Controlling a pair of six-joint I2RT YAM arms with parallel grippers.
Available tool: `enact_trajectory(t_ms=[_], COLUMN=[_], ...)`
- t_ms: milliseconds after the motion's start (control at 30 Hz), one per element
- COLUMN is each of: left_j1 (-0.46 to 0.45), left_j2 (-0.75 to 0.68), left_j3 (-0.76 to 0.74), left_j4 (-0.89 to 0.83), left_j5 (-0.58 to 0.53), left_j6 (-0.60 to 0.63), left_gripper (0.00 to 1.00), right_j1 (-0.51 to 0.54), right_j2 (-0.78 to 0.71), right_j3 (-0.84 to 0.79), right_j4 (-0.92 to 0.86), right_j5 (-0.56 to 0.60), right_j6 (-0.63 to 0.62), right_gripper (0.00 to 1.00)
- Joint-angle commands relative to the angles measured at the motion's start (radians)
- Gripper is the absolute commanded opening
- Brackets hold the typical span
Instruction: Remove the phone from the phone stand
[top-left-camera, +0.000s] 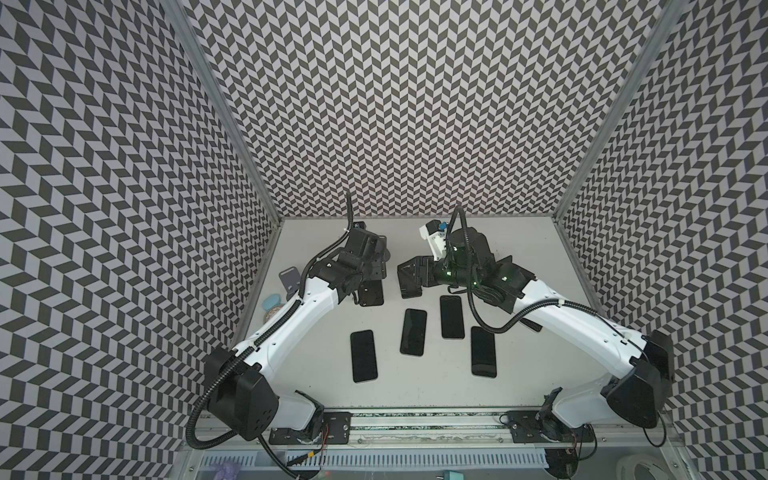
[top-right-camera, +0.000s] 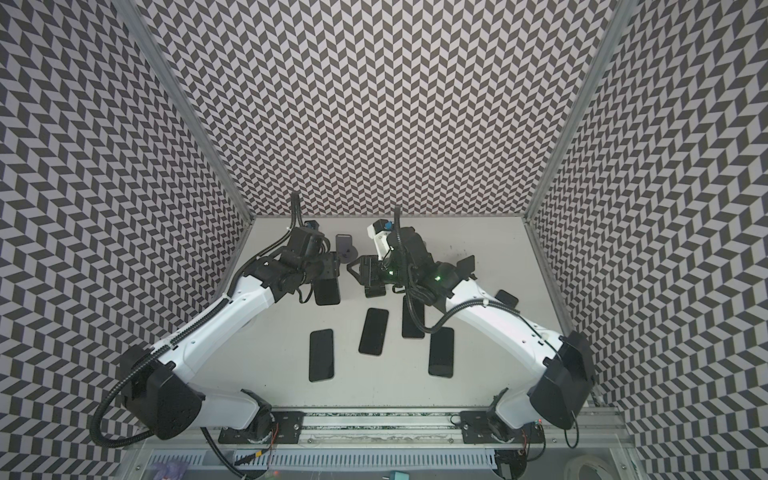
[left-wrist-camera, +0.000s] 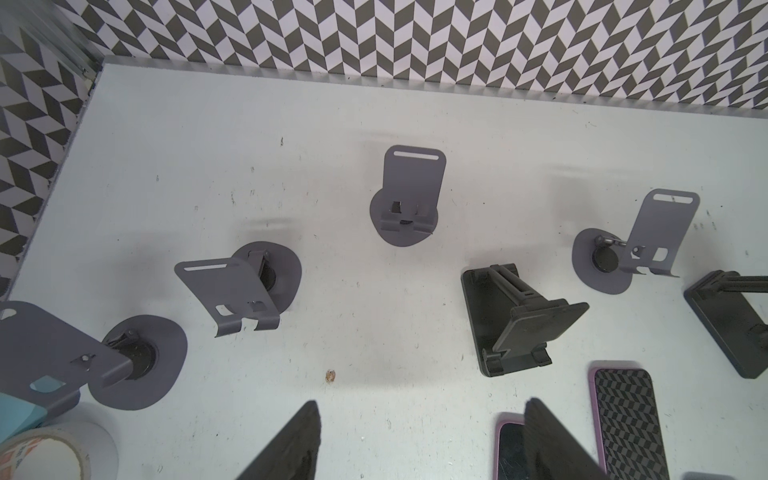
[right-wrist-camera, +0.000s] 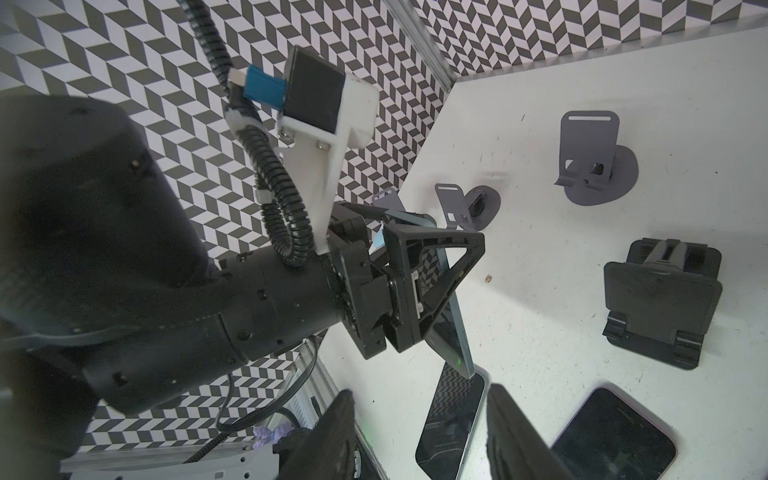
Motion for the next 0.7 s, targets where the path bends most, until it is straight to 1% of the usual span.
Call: enact_trajectory(t_ms=[0, 333, 667], left_j1=[-0.004, -0.004, -0.005], left_j2=[-0.035, -0.021, 0.005], left_j3=[-0.014, -0.048, -0.063], left_j4=[0.016, 0.025, 0.016], left_j5=[-0.007, 0.011, 0.002], left_j6=[-0.025, -0.031, -0.032], left_gripper=[0.50, 0.49, 0.49], right_j1=[0.013, 0.017, 0.017], right_j2=[0.006, 0.055, 0.105], right_j3=[0.000, 0.027, 0.040], right_j4=[0.056, 0.023, -0.032], right_j5=[0.009, -0.013, -0.048], right_j6=[-0.004, -0.043, -0.106], right_gripper=[0.50, 0.50, 0.51])
